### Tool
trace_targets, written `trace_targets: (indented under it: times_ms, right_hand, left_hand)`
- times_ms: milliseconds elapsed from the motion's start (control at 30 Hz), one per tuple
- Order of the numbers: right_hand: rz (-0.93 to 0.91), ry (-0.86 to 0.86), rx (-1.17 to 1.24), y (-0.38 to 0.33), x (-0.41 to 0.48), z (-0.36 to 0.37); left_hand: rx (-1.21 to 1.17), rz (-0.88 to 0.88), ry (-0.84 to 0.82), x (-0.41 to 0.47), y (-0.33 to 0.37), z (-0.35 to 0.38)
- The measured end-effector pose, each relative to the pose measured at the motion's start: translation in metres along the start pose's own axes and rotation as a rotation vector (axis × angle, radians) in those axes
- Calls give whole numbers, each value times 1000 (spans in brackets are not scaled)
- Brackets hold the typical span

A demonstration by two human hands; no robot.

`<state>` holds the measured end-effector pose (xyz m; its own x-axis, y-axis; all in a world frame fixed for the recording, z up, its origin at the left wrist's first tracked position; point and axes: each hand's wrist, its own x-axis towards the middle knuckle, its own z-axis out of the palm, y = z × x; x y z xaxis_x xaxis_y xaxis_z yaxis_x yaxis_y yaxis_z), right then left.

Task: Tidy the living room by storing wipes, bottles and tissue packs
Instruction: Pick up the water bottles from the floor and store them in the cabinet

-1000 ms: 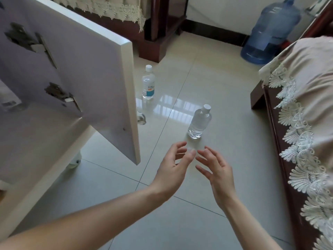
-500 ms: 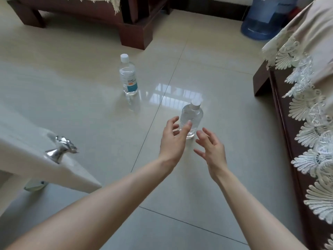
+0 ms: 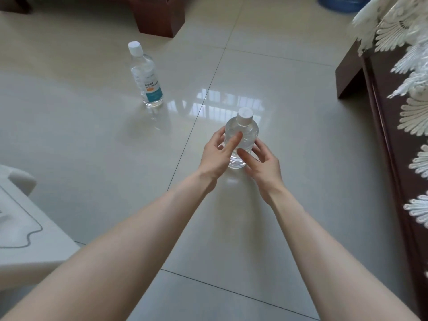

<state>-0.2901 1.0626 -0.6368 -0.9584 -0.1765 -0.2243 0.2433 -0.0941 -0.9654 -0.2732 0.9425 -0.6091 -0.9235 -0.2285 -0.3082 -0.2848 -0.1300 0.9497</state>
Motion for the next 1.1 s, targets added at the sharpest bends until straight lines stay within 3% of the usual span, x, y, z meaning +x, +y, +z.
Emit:
trace_targets:
  times_ms: [400,1100]
  right_hand:
    - [29,-5,9,-8,-36,1]
    - [-15,-34,-42,-51,-229,36]
  left_hand:
    - [-50,-13,31,-36,2,-4]
    - [7,-12,-71,-240,49,-67]
